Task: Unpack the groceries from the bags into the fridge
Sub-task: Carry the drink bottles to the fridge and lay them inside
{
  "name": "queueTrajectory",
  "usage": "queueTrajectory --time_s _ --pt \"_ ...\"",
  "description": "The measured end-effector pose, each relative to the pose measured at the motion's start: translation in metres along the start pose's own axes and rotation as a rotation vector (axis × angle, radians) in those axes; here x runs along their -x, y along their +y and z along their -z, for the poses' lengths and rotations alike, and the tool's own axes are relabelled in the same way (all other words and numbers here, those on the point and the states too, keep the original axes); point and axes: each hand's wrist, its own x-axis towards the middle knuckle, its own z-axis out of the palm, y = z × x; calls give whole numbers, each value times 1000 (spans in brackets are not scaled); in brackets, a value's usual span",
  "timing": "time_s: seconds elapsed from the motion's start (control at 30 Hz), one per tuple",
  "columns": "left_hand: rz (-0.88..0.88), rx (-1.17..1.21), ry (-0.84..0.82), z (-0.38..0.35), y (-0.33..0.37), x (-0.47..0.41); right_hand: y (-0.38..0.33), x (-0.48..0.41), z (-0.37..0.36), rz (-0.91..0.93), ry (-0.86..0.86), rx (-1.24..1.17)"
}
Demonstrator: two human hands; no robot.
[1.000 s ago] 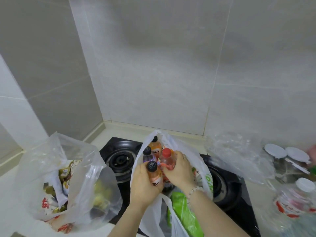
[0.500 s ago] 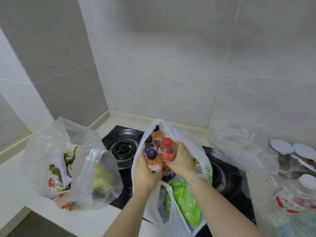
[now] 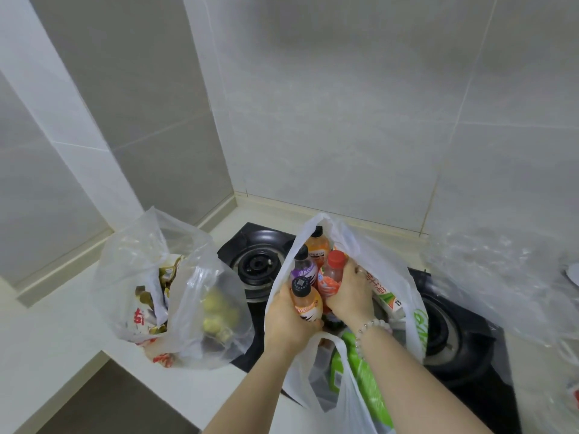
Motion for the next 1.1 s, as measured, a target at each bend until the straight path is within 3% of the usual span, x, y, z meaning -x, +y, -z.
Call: queueTrajectory --time_s 0.3,0.53,0.83,1.1 --pt "49 -21 3 0 4 3 8 20 6 -8 83 -143" --pt "38 -11 49 17 33 1 8 37 35 69 75 -120" --pt "-113 3 144 67 92 -5 -53 34 125 251 263 -159" --pt "-251 20 235 144 140 -12 -120 27 168 434 215 -189"
